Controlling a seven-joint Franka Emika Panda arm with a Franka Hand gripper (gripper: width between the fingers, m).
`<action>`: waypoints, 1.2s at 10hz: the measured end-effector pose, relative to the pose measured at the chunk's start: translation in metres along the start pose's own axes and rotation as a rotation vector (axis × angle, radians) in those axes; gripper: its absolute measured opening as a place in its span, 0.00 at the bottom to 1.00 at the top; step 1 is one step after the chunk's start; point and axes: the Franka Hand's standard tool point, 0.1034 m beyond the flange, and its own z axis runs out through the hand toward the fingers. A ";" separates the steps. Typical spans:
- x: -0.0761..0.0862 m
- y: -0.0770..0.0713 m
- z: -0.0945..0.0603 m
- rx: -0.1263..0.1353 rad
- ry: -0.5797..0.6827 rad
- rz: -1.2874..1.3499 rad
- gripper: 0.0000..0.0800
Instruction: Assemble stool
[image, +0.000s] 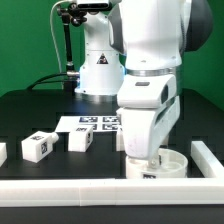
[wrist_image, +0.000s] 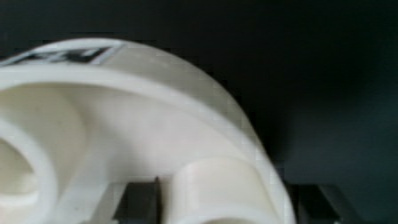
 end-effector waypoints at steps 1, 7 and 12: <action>0.009 0.005 0.000 -0.004 0.005 0.000 0.40; 0.021 -0.001 0.001 -0.002 0.005 0.036 0.40; 0.015 0.003 -0.009 -0.010 0.007 0.047 0.78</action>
Offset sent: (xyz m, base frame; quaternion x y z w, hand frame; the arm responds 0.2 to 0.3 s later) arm 0.0127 0.0148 -0.0067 0.0027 -0.0015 0.0053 1.0000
